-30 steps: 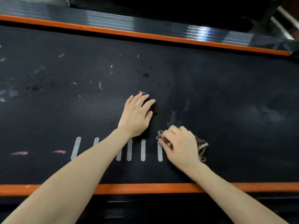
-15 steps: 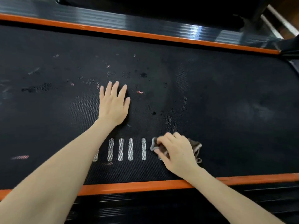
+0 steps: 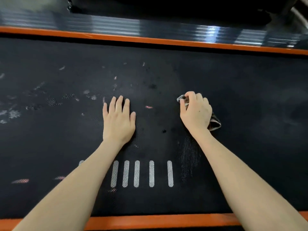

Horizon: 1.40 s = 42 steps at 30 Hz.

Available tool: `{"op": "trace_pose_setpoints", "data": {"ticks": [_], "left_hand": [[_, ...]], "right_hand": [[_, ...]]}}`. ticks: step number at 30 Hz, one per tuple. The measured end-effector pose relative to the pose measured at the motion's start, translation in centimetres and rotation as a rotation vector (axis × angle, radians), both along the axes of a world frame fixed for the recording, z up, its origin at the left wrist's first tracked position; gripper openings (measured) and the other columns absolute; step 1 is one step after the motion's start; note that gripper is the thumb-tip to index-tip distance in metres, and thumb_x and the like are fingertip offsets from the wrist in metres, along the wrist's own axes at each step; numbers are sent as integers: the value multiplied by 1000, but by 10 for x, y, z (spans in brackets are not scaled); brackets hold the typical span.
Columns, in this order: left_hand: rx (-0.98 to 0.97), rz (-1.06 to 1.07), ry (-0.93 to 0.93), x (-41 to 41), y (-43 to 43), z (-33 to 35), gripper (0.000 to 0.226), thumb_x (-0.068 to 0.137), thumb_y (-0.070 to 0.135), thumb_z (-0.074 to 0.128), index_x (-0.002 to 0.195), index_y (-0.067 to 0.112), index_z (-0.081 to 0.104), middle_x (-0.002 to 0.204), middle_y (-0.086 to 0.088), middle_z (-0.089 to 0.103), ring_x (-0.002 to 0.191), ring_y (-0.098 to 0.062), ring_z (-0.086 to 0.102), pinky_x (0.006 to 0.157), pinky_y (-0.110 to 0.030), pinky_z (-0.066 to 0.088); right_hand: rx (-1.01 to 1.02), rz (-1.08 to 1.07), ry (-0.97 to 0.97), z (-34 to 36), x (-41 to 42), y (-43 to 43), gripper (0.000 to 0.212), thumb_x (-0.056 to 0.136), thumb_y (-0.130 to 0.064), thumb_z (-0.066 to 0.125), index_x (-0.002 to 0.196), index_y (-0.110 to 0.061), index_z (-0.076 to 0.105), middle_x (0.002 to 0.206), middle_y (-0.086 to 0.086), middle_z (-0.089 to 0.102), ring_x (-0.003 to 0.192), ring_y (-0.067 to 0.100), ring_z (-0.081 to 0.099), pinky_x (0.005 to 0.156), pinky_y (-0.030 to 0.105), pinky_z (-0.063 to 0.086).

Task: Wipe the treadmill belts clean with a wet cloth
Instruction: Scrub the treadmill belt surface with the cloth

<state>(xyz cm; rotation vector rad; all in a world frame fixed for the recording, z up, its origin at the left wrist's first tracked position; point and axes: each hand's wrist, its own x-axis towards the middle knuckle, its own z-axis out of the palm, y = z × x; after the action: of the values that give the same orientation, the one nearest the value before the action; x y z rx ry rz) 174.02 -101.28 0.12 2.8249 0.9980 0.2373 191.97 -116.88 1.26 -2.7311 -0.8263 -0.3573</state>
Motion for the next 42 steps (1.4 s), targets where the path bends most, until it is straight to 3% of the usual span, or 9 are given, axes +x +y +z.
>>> {"op": "trace_pose_setpoints", "data": {"ticks": [5,9,13,19,27,31,36,39,42], "left_hand": [[83,-68,32,26,22,19,59,94,41,23,140,9,42,146,-13,41,138,-37,29,109,-65,6],[86,-124,121,67,48,19,55,100,41,21,150,19,21,157,-3,20,146,-30,6,112,-61,-4],[47,-121,77,77,56,1,53,100,43,22,150,25,22,157,-2,20,146,-30,7,113,-59,-4],[29,-132,44,79,60,-3,52,99,44,19,148,28,27,157,-1,21,146,-28,7,115,-57,-1],[45,-122,29,76,61,-6,65,89,50,9,146,29,31,155,-1,27,145,-28,13,116,-55,3],[31,-127,22,77,62,-7,67,88,51,8,146,29,33,154,-1,28,145,-28,14,116,-54,4],[32,-121,22,77,62,-7,68,87,52,7,145,29,35,153,-2,31,144,-28,16,116,-54,5],[27,-128,22,77,62,-6,68,87,52,9,145,28,36,153,-3,32,144,-29,17,115,-55,6],[25,-133,21,76,62,-6,67,88,52,10,145,29,36,153,-3,32,144,-29,17,115,-55,7]], "right_hand": [[53,37,-29,-3,5,-1,14,89,-30,58,95,-17,60,86,7,58,73,29,52,59,35,38],[100,150,-29,-6,13,-6,19,87,-36,52,86,-21,62,78,1,55,67,25,50,55,32,40],[85,369,-77,-9,56,9,28,88,-43,48,84,-22,64,78,-1,55,68,24,51,56,34,45],[35,111,-23,2,85,70,25,91,-46,53,93,-25,66,90,5,59,79,31,55,62,34,40],[25,934,111,7,-9,-7,25,92,-42,51,96,-26,70,85,0,57,71,22,49,58,33,39],[30,521,-122,5,92,49,21,90,-42,50,94,-37,70,81,5,55,72,30,53,61,37,46],[-1,5,30,6,139,106,29,95,-42,47,104,-25,69,108,10,57,98,36,51,75,38,39],[55,363,-54,0,79,100,31,90,-43,48,84,-23,71,87,9,58,77,34,54,61,35,40],[57,766,20,-4,48,79,34,87,-46,47,89,-25,73,84,2,59,72,25,53,58,33,43]]}}
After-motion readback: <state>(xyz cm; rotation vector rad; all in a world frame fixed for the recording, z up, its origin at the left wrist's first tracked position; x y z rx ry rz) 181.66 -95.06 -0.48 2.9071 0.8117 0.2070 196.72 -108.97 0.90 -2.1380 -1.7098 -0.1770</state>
